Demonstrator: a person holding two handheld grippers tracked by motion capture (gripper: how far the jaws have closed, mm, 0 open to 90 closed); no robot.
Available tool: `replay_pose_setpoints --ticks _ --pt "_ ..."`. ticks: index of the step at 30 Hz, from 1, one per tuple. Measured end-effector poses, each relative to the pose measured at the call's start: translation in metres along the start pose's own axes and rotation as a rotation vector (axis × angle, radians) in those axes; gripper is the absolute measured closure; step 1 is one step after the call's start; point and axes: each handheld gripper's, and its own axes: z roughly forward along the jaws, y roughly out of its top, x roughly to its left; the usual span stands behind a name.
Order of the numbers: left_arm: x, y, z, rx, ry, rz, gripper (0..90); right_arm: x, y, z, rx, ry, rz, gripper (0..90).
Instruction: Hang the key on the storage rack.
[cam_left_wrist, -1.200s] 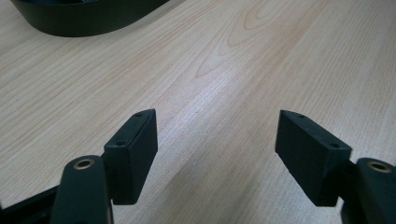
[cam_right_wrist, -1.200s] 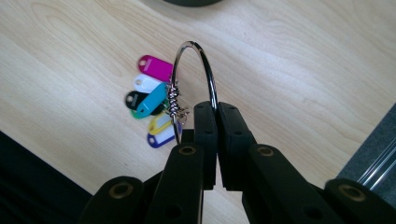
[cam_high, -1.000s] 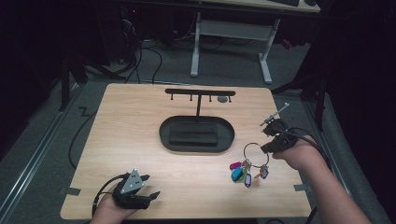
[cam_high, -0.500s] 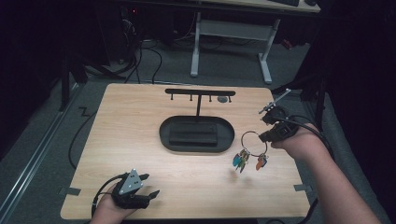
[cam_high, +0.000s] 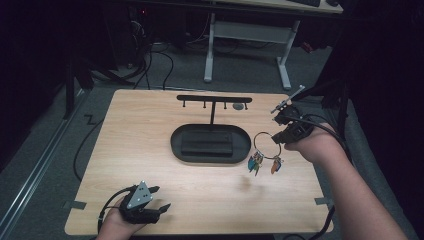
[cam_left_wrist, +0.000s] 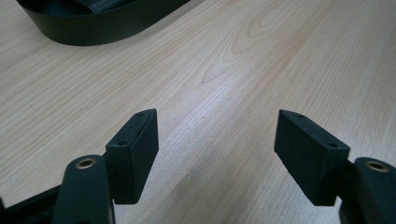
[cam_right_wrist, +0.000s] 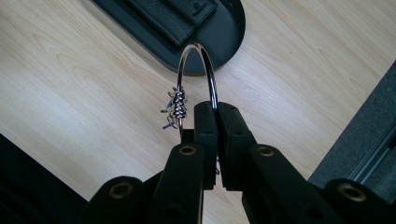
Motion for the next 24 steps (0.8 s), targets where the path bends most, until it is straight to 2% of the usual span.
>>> replay_pose_setpoints --ticks 13,14,16,24 --pt "-0.001 0.000 0.000 0.001 -0.008 0.007 31.4 0.000 0.023 0.012 0.018 0.009 -0.011 87.9" --pt "-0.001 -0.001 0.000 0.003 -0.008 0.006 31.4 0.001 0.027 0.013 0.017 0.009 0.006 87.9" --pt "0.000 -0.001 0.000 0.005 -0.009 0.006 31.4 0.000 0.031 0.015 0.008 0.011 -0.013 87.9" --pt "0.002 -0.004 -0.002 0.006 -0.004 -0.006 31.5 -0.008 0.049 0.019 -0.012 0.010 -0.005 88.0"
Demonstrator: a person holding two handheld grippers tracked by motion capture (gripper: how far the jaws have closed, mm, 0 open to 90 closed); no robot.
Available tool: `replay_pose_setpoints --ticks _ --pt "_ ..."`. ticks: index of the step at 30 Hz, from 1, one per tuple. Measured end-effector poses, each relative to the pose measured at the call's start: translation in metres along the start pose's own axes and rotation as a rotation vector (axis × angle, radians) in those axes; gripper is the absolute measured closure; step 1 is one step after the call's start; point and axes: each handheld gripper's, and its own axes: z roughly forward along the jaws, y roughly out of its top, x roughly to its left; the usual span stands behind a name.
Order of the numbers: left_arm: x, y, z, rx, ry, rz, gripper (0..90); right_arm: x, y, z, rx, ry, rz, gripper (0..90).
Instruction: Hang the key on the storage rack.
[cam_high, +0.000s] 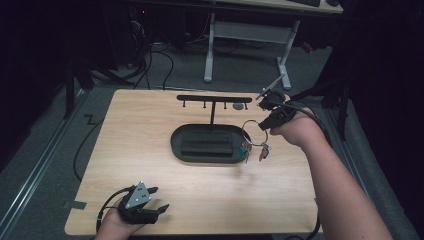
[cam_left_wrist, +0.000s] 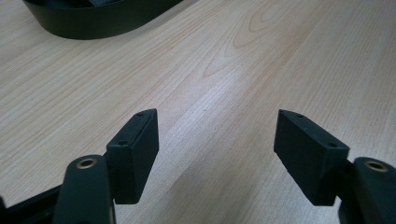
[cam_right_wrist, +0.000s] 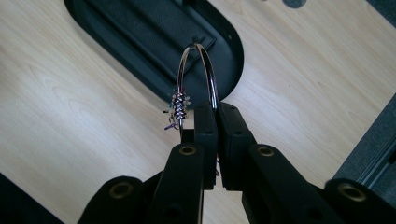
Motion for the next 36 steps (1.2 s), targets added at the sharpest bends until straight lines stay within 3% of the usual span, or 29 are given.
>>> replay_pose_setpoints --ticks 6,16,36 --pt "0.000 -0.001 -0.001 0.002 0.003 0.001 31.6 -0.010 0.017 0.005 -0.017 -0.004 0.028 87.9" --pt "0.001 -0.002 0.002 0.006 -0.004 0.001 31.6 -0.028 0.042 0.030 -0.025 -0.011 0.054 87.9" --pt "0.000 -0.005 0.003 0.026 -0.011 0.002 31.8 -0.048 0.051 0.057 -0.045 -0.018 0.124 87.1"
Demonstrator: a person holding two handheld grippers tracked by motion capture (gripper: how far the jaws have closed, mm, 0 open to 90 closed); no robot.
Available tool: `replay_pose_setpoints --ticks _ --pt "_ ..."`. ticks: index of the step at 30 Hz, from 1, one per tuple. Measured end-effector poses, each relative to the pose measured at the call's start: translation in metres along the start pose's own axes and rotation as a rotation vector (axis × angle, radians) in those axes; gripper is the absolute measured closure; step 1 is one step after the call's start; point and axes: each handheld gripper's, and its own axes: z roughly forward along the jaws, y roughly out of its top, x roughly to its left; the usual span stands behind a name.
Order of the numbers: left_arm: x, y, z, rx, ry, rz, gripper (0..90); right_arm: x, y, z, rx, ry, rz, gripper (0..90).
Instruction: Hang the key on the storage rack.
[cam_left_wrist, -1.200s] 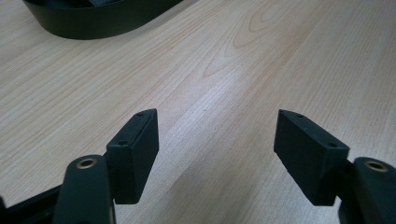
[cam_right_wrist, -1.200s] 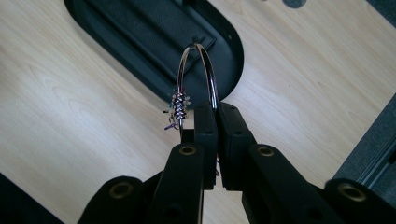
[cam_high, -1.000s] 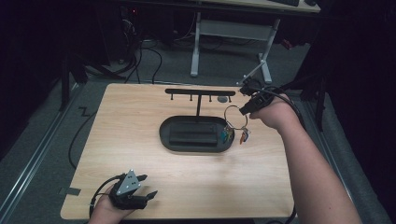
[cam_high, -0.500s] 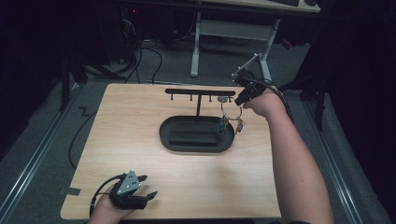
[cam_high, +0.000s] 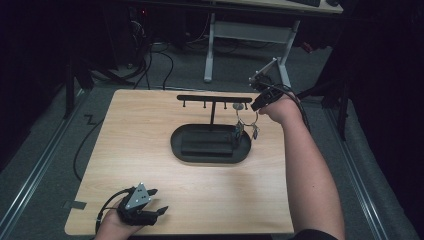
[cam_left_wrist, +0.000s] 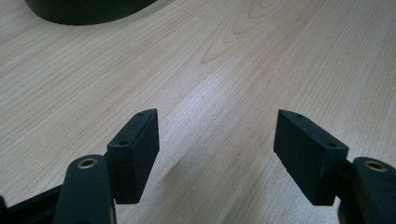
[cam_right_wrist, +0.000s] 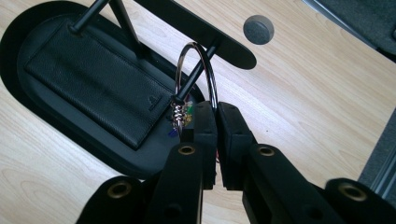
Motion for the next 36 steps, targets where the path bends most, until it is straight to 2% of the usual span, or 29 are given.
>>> replay_pose_setpoints --ticks 4,8,11,16,23,29,34,36 --pt "-0.001 0.000 0.000 0.005 -0.004 0.006 31.8 0.004 0.002 0.005 0.004 -0.016 -0.007 85.5" --pt "-0.001 0.000 0.001 0.008 -0.005 0.004 31.9 0.007 0.002 0.006 -0.007 -0.034 -0.012 79.9" --pt "-0.001 0.000 0.002 0.007 -0.002 0.009 31.9 0.008 0.001 0.001 -0.047 -0.045 0.011 75.2" --pt "-0.002 0.001 0.002 0.013 -0.008 0.013 31.8 0.011 -0.005 -0.006 -0.082 -0.044 0.014 67.1" --pt "-0.003 0.002 0.004 0.012 -0.005 0.020 31.6 0.017 -0.030 -0.011 -0.130 -0.022 0.023 56.0" --pt "-0.004 0.003 0.005 0.013 -0.002 0.022 31.3 0.021 -0.056 -0.014 -0.178 -0.013 0.046 42.6" --pt "-0.004 0.003 0.005 0.011 0.007 0.017 30.8 0.025 -0.072 -0.015 -0.202 -0.035 0.042 36.4" --pt "-0.003 0.003 0.005 0.011 0.012 0.011 30.4 0.025 -0.083 -0.014 -0.226 -0.028 0.065 34.0"
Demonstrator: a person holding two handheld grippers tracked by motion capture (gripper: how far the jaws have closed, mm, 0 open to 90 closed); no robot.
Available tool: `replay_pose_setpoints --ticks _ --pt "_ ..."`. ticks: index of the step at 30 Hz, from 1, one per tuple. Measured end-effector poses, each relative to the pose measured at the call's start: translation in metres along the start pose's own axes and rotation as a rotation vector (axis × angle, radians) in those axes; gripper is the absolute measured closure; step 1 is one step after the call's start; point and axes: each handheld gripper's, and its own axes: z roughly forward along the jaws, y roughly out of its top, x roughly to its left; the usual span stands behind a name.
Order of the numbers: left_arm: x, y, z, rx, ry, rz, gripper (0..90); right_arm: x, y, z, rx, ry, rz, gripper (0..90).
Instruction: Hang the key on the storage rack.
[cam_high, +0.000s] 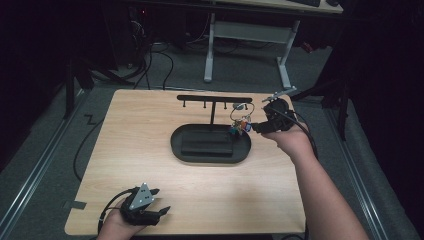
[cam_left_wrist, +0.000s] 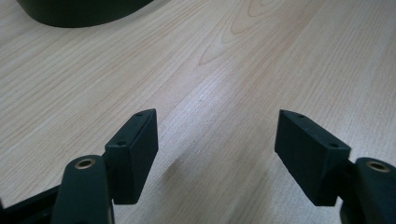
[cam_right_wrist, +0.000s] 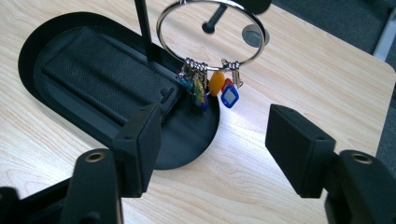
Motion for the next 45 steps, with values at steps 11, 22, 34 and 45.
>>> replay_pose_setpoints --ticks 11,22,34,45 --pt "0.002 -0.001 0.002 0.004 0.005 -0.011 30.0 0.005 -0.038 0.006 -0.049 0.024 0.032 27.8" --pt "0.001 -0.001 0.003 0.011 0.002 -0.010 30.2 0.021 -0.073 0.022 -0.053 0.028 0.017 25.3" --pt "0.002 -0.002 0.004 0.021 0.000 -0.025 31.5 0.048 -0.132 0.043 -0.132 0.013 -0.007 25.0" --pt "0.000 0.000 0.004 -0.005 -0.015 -0.038 31.6 0.068 -0.202 0.056 -0.254 0.033 0.055 26.2"
